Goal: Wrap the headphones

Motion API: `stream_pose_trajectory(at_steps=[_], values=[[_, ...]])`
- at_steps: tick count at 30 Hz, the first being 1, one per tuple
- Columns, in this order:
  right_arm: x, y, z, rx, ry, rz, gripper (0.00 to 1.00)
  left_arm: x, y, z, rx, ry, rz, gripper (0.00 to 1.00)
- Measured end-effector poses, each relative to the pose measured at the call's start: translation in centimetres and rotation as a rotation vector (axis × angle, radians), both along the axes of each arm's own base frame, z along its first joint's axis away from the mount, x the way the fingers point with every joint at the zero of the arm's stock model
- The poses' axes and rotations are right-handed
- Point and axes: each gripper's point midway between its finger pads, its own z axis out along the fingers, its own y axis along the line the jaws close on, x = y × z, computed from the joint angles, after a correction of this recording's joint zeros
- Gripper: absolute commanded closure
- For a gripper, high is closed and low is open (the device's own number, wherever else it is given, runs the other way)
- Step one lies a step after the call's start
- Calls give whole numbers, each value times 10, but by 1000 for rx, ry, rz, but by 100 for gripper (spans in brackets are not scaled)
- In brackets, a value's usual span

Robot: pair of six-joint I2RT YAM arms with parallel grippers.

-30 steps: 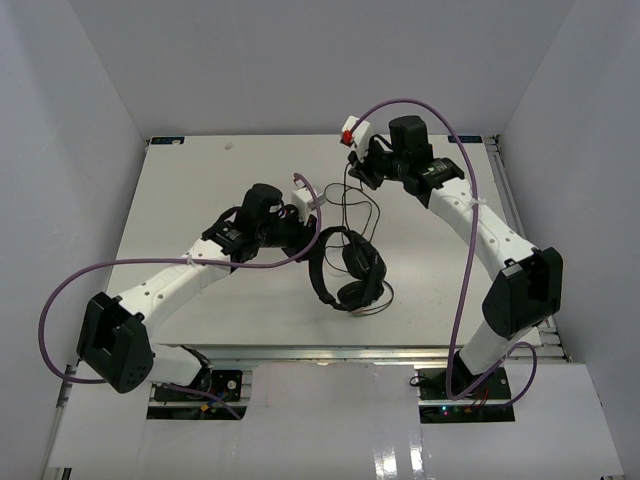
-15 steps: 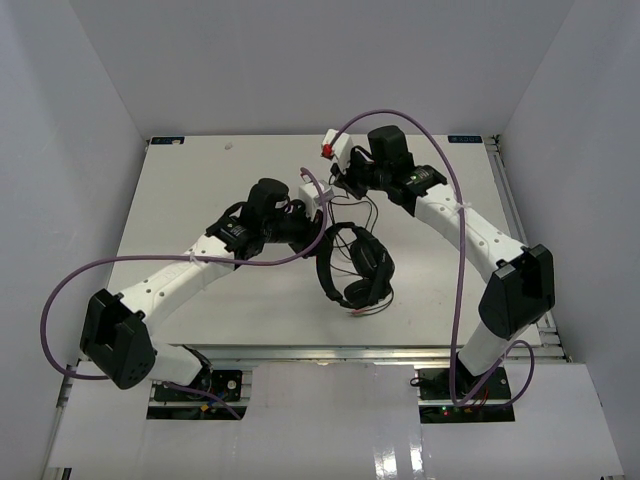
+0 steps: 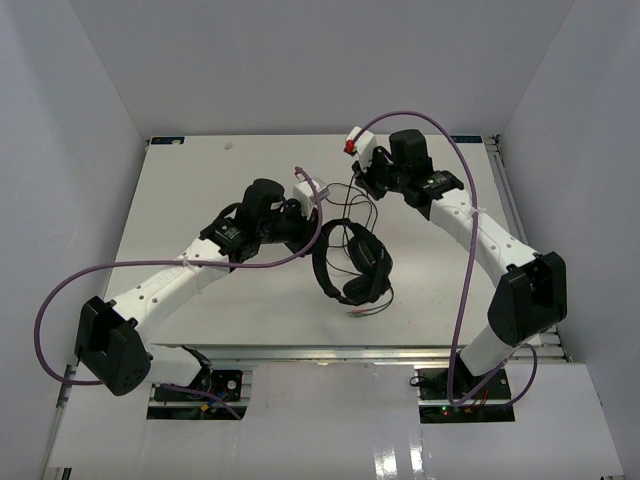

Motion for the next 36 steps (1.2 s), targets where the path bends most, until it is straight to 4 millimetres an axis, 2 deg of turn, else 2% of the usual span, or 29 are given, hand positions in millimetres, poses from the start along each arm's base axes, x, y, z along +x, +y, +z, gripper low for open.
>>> stream_pose_trajectory(at_steps=[6, 9, 13, 15, 18, 23, 28, 36], values=[[-12, -8, 9, 57, -2, 16, 92, 1, 3, -1, 15, 3, 19, 100], [-29, -3, 1, 114, 49, 86, 92, 4, 4, 11, 7, -3, 42, 100], [-59, 12, -17, 212, 173, 211, 92, 14, 0, 51, -52, -45, 87, 100], [-73, 20, -19, 258, 226, 268, 92, 19, 0, 76, -90, -78, 111, 100], [-87, 33, -7, 338, 264, 361, 92, 23, 4, 104, -114, -101, 157, 100], [-96, 48, 16, 455, 286, 478, 92, 27, 18, 131, -83, -107, 239, 100], [-101, 52, 28, 518, 292, 533, 92, 30, 30, 141, -37, -104, 302, 100], [-102, 45, 22, 563, 306, 537, 92, 36, 38, 134, 36, -57, 364, 100]])
